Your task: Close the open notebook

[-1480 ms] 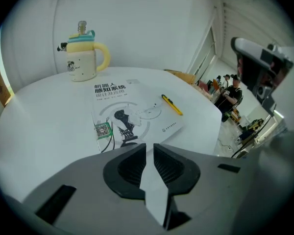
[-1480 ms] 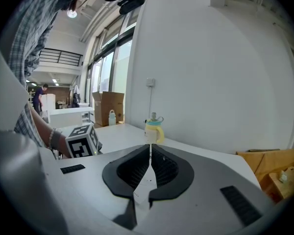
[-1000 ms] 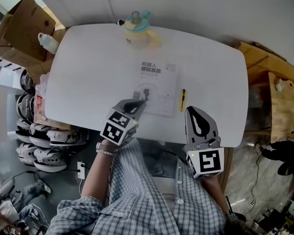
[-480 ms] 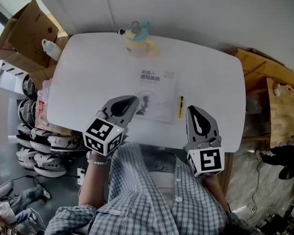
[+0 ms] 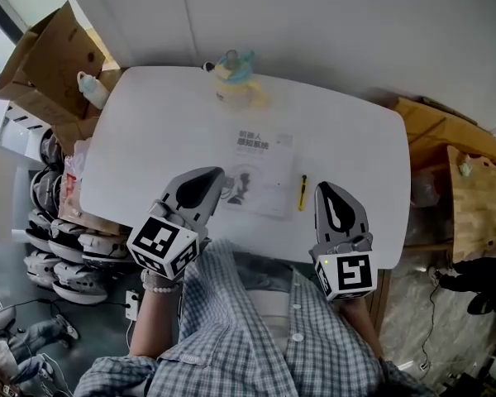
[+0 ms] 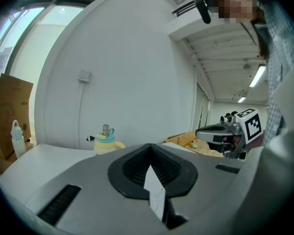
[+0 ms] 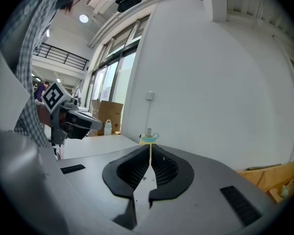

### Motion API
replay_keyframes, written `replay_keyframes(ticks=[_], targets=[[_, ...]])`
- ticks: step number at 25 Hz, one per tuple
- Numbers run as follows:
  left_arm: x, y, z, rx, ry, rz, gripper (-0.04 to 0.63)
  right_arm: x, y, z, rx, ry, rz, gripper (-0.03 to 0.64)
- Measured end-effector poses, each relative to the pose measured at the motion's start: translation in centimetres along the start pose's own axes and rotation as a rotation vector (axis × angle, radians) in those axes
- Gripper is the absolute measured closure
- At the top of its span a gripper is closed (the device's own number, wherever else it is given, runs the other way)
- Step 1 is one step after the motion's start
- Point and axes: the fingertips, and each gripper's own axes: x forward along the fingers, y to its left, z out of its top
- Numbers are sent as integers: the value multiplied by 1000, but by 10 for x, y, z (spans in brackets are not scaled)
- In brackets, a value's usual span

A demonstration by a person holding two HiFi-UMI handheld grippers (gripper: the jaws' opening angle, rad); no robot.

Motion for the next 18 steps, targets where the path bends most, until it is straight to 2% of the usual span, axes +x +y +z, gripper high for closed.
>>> replay_keyframes(ticks=[18], targets=[[0,-7,0,28,-10,0,588,4,9,-2,-7,6,23,591]])
